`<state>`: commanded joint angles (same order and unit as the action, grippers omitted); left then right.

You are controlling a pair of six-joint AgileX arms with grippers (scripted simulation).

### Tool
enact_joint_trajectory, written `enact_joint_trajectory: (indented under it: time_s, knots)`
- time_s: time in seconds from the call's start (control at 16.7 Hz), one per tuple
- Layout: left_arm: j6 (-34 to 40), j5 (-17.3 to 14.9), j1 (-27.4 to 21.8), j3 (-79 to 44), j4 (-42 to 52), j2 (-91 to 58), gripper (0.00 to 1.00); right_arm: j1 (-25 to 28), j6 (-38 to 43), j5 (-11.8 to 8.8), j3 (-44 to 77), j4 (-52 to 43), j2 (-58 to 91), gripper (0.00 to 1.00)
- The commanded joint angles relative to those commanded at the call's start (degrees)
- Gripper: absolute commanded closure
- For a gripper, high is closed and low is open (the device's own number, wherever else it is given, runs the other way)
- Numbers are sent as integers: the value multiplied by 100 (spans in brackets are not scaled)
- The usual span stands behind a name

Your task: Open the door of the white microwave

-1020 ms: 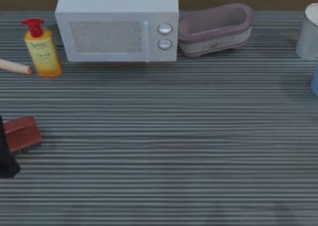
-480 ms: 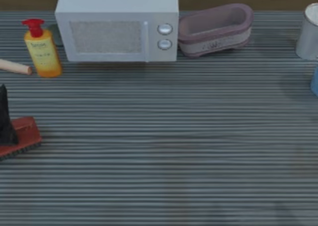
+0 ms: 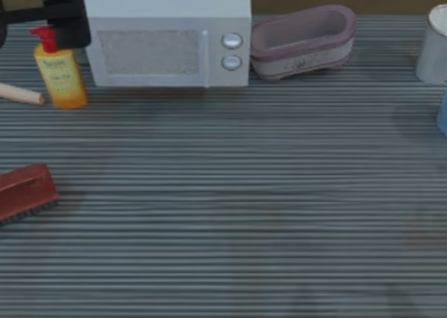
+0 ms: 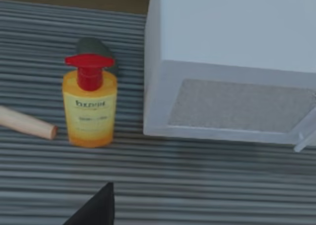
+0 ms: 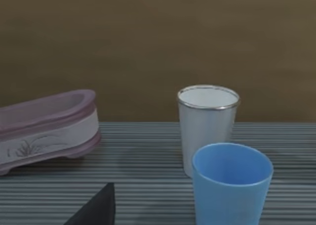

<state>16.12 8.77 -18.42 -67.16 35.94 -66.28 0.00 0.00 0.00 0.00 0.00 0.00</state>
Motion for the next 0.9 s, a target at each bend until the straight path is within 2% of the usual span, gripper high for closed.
enact_joint_trajectory:
  time_s: [0.48,0.72,0.9]
  knots:
    - [1017,573,-1071,-4438,2241,-4347,0,0,0,0,0,0,0,0]
    - [1311,718,-1400,-5715,2861,-5581,0,0,0,0,0,0,0,0]
    - [1394,754,-1496,-6048,3029,-5912,0,0,0,0,0,0,0,0]
